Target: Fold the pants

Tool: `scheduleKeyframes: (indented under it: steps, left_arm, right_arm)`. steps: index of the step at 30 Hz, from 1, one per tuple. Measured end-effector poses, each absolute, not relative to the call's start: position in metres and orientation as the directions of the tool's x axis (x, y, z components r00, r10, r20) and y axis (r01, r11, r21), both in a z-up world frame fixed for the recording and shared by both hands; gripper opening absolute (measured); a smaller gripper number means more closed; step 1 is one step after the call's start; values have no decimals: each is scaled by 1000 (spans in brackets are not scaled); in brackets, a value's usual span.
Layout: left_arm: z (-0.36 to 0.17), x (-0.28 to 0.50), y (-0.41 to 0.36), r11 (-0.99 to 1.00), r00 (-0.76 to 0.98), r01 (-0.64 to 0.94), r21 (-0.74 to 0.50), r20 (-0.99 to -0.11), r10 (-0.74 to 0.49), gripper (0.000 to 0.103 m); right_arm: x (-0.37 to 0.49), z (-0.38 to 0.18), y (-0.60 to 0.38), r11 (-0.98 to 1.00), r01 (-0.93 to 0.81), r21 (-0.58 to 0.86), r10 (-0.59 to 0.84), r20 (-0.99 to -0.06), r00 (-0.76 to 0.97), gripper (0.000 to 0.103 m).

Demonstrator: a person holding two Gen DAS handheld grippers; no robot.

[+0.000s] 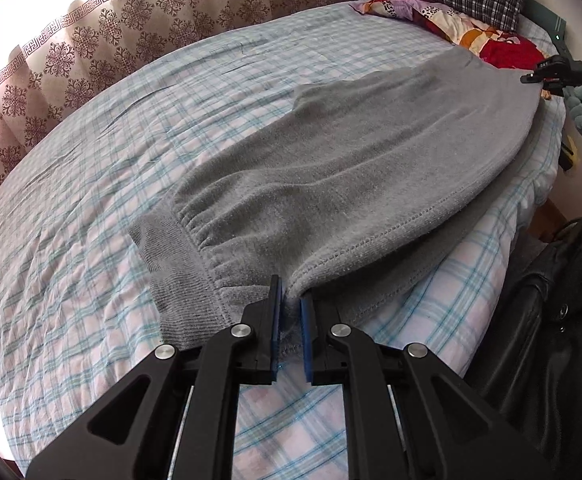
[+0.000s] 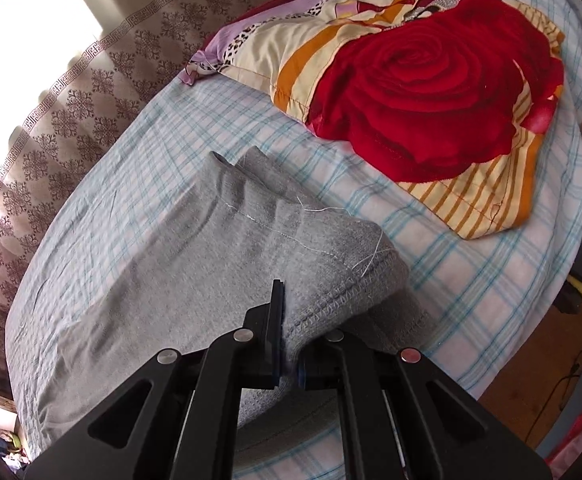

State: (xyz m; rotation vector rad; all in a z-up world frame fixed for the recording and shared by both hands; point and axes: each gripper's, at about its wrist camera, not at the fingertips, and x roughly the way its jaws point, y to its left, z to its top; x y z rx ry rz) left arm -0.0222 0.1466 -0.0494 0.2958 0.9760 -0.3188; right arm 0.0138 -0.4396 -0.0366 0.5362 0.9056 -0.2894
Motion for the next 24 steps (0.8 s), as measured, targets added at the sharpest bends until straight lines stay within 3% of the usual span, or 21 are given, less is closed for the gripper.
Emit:
scheduleKeyframes:
  steps: [5,16,18,24]
  left_arm:
    - [-51,-24,145,915,514,392,98,-848,-129,9]
    - [-72,-28,146,905,489,410,109,-865,-117,14]
    - [-74,-27,147,911,488,396,115,-867,-102,23]
    - [-68,-36,156,916,483,390,98,-868,-113,30]
  right_arm:
    - [1,-21,-436,847,438,300,-43,-784,619,4]
    - [-5,-63,-440,847,472,243,-62,-837,543,6]
    - [-4,-63,-439,850,469,238,-64,-838,542,9]
    - [-8,-54,-443,839,489,239,-82,-833,547,19]
